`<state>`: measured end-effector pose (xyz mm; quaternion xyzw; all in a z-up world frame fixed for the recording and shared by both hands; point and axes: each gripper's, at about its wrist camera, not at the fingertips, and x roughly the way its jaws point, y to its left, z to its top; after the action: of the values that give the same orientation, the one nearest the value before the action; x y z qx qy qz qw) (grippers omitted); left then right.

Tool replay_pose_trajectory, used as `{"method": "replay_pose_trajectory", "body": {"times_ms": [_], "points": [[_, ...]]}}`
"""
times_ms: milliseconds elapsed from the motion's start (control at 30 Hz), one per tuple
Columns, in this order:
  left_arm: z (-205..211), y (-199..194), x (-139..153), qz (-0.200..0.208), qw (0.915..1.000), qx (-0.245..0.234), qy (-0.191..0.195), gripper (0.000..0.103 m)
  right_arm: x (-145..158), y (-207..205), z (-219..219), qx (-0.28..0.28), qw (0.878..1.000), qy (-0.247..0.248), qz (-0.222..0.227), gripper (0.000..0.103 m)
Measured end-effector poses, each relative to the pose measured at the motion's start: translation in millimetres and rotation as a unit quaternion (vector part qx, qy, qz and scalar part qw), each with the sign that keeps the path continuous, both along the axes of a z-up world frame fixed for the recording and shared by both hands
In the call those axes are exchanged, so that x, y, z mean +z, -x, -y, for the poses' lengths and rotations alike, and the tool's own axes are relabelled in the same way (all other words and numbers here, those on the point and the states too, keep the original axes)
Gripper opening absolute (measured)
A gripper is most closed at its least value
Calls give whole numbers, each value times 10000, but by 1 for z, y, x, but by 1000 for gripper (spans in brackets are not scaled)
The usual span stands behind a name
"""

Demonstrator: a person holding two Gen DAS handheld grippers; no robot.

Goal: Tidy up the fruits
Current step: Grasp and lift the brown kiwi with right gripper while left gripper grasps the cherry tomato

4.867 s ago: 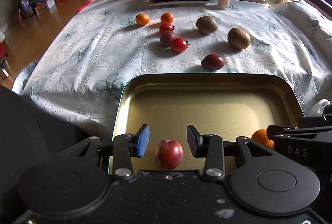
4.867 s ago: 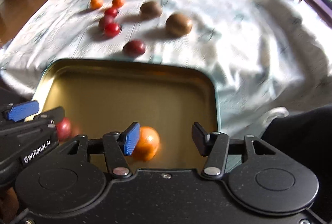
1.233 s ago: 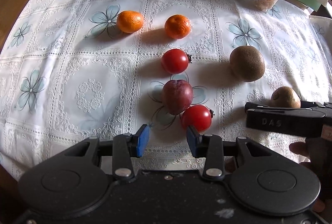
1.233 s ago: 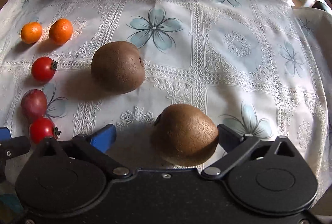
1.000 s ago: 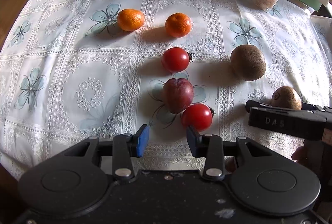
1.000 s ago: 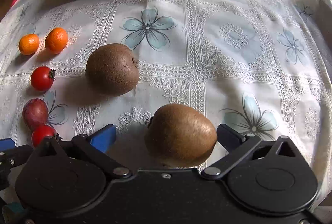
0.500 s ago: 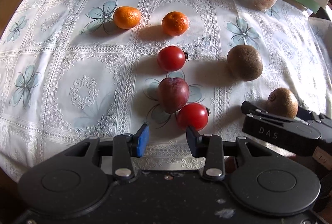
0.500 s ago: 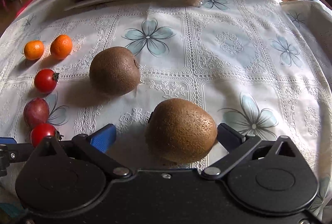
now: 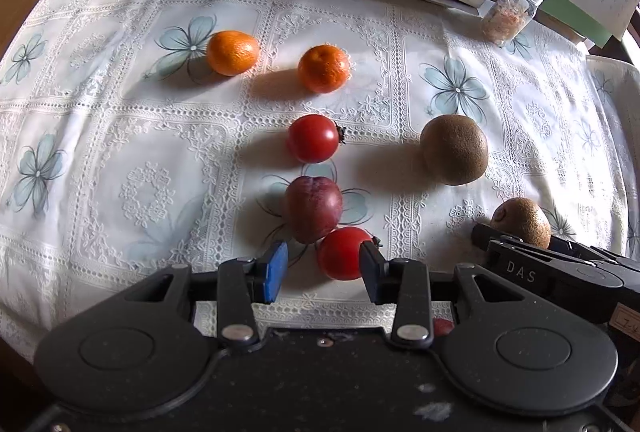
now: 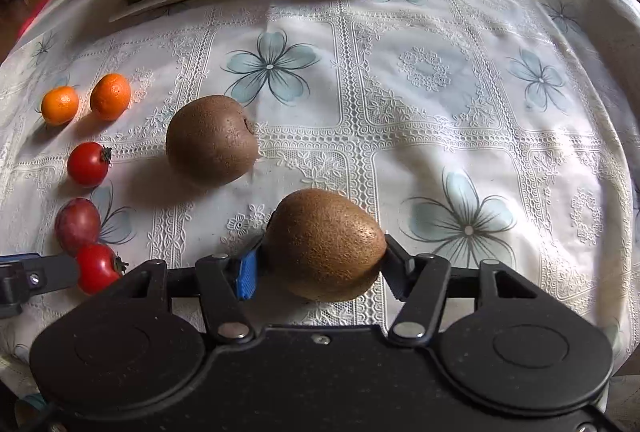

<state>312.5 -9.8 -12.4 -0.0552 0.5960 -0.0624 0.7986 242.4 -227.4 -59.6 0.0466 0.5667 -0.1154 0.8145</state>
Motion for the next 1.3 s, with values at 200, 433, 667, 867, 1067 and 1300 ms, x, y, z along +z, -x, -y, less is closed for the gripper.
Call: {"method": "replay_pose_trajectory", "body": {"times_ms": [200, 433, 667, 867, 1067, 1300], "points": [[16, 2, -3, 11, 9997, -249, 50, 40, 3, 1, -2, 1, 9995, -301, -113, 64], [25, -3, -13, -12, 9995, -121, -278, 42, 8, 3, -7, 15, 9994, -328, -101, 64], [28, -7, -29, -299, 9992, -92, -266, 41, 11, 4, -4, -48, 9993, -352, -98, 64], [33, -4, -31, -214, 9991, -192, -301, 35, 11, 7, -8, -30, 9994, -335, -120, 64], [28, 3, -16, 33, 9993, -166, -340, 35, 21, 13, -9, -43, 9994, -341, 28, 64], [12, 33, 12, 373, 9990, -187, -161, 35, 37, 32, -2, -107, 9990, -361, 234, 64]]}}
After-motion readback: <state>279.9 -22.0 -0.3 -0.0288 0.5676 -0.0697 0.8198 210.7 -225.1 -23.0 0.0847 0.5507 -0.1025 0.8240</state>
